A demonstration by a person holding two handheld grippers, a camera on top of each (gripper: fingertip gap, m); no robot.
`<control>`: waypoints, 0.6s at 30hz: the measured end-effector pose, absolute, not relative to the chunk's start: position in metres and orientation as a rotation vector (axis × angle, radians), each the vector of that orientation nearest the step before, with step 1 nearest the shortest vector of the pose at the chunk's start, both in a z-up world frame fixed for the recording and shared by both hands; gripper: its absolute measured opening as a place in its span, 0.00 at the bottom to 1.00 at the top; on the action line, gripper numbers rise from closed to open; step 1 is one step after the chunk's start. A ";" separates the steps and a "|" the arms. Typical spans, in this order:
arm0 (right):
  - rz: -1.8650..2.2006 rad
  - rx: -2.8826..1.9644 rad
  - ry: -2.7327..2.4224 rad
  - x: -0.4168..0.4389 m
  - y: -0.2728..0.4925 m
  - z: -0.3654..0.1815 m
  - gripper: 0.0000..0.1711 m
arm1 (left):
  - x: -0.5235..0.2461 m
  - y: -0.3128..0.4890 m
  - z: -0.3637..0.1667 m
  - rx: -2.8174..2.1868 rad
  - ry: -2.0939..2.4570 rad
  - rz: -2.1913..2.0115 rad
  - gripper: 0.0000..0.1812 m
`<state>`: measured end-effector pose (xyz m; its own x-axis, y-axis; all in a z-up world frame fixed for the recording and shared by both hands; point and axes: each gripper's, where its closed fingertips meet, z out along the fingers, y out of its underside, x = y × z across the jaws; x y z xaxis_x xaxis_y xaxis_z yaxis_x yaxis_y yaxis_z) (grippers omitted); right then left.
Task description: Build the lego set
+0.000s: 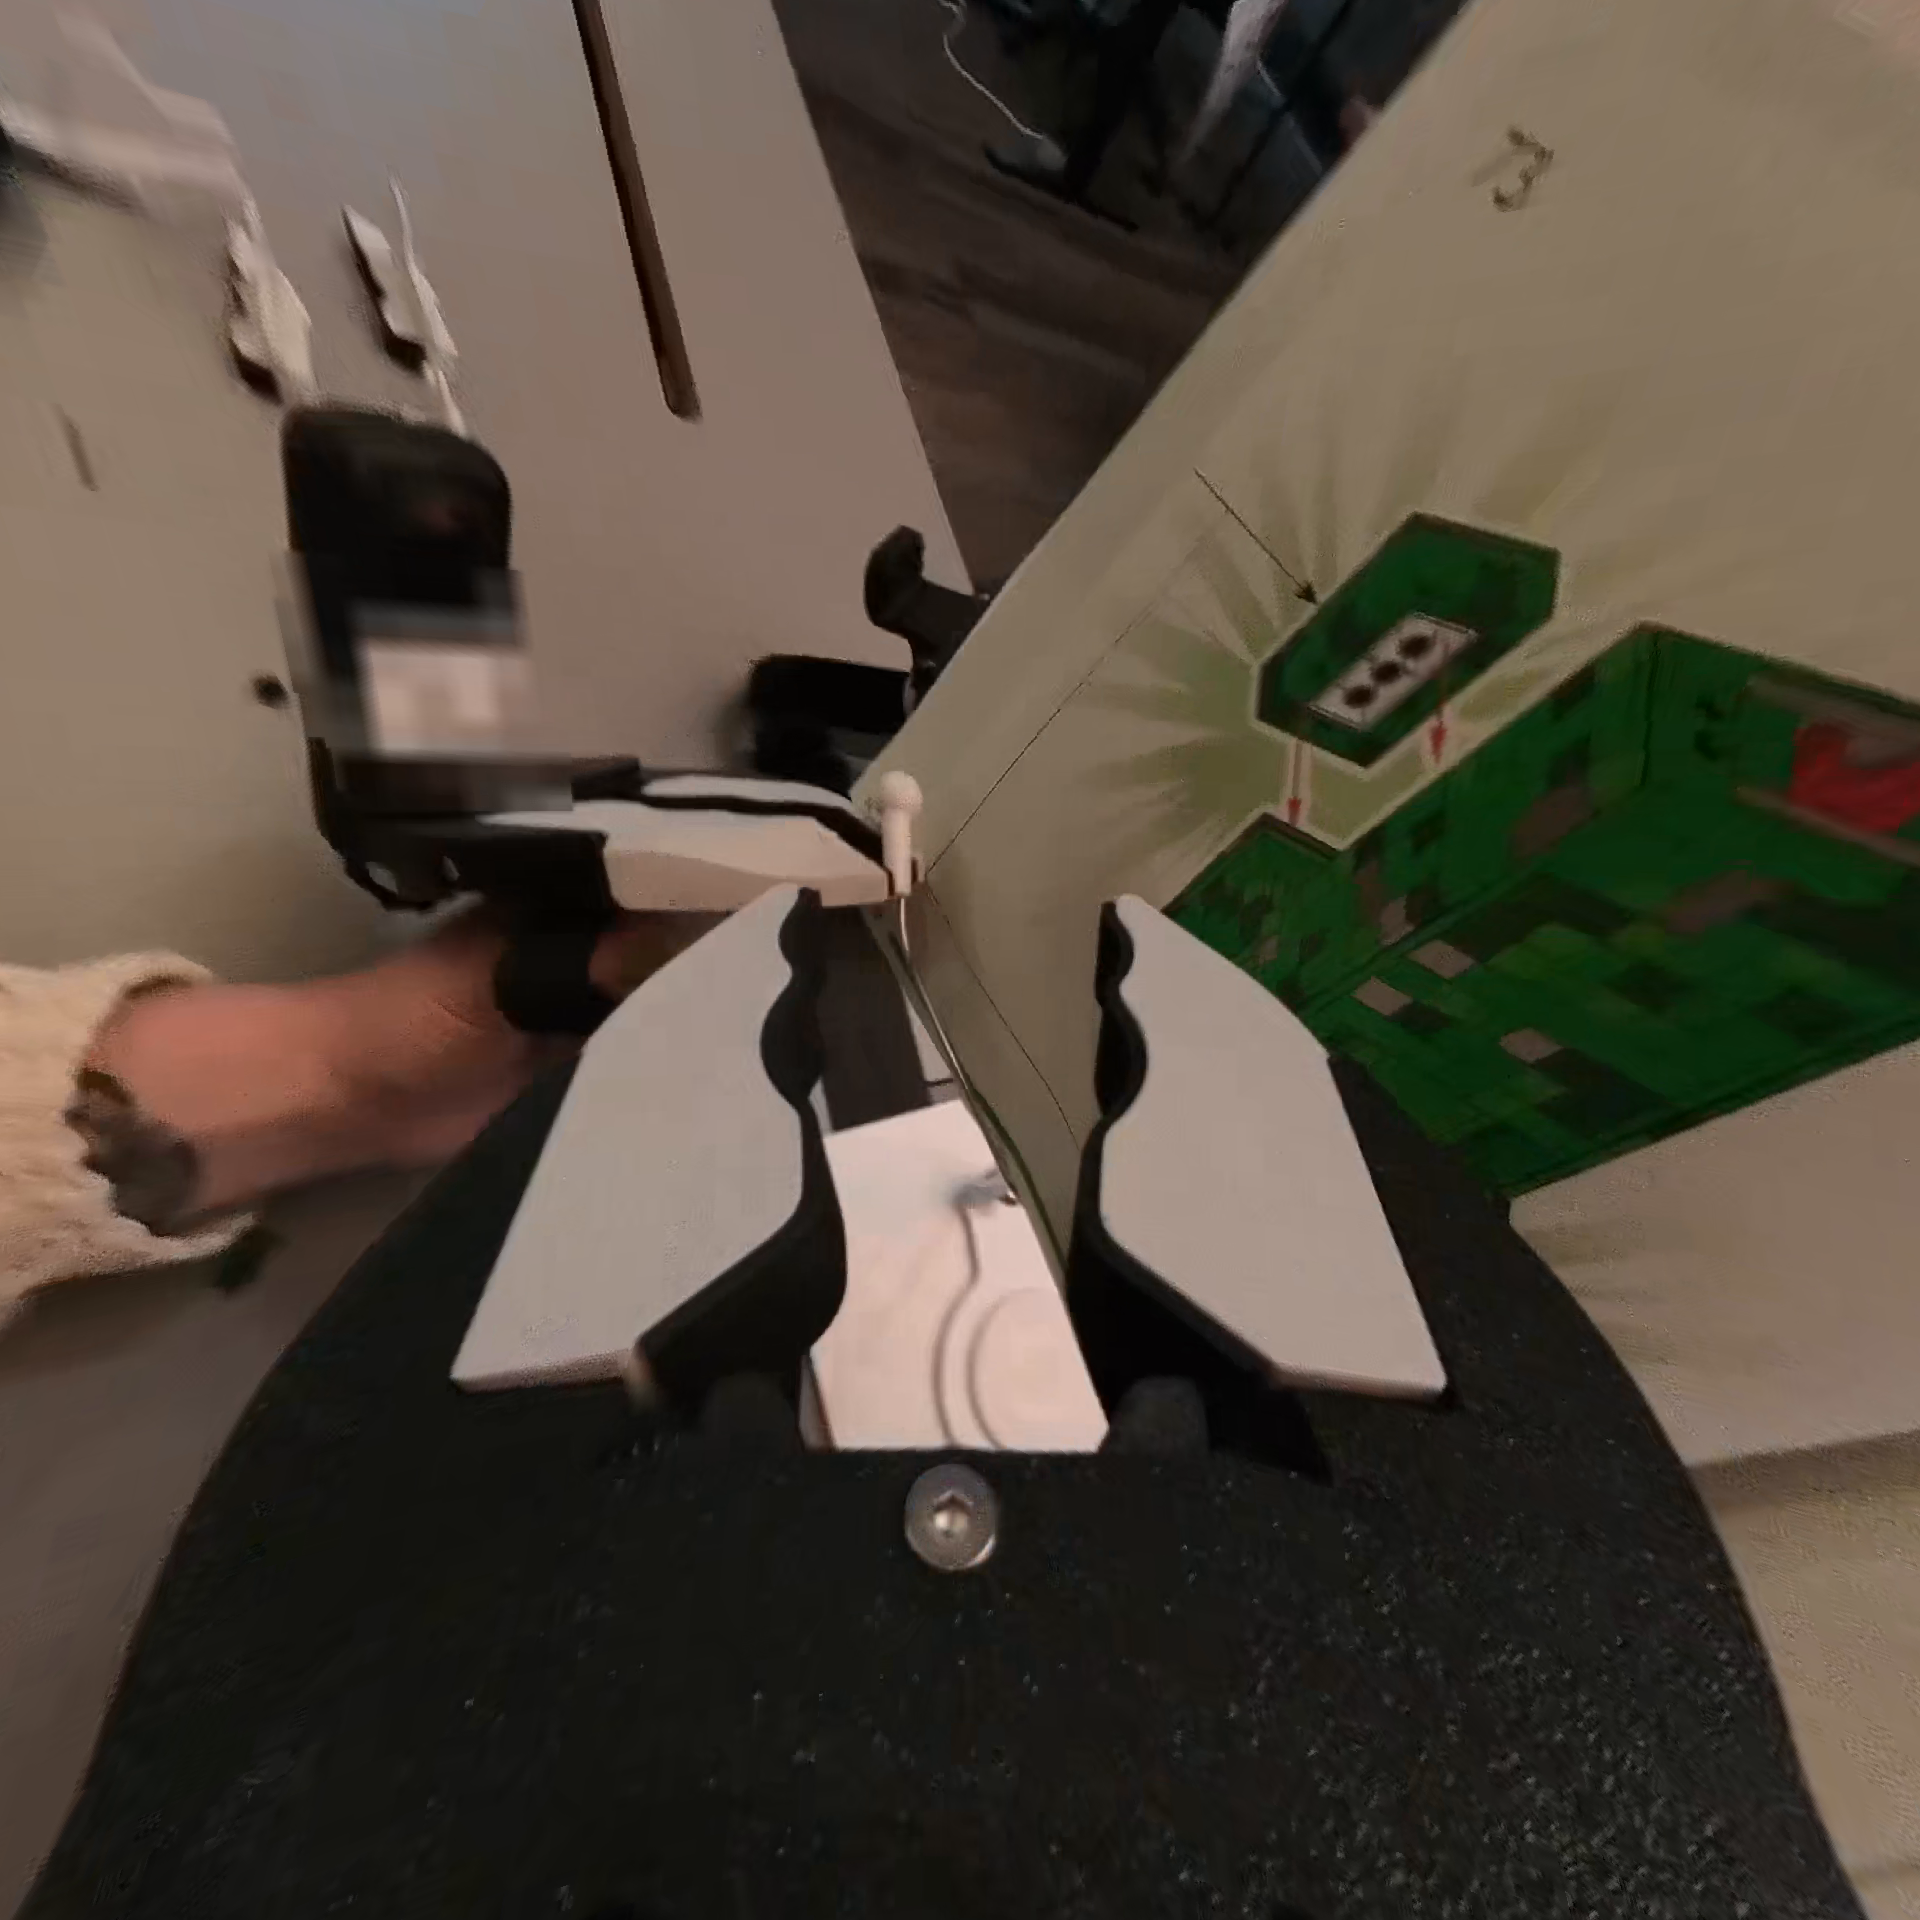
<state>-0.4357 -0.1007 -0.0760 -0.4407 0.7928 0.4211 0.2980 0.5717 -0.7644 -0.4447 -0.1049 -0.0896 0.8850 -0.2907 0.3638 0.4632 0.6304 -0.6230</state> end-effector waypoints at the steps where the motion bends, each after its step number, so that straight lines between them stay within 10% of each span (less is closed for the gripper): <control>1: 0.838 -0.910 -1.995 -0.437 -0.100 -0.075 0.30 | -0.444 -0.105 -0.089 -0.776 -0.236 -0.438 0.03; 18: 1.548 -0.988 -1.683 -0.382 -0.117 -0.040 0.34 | -0.446 -0.101 -0.088 -0.895 -0.270 -0.385 0.16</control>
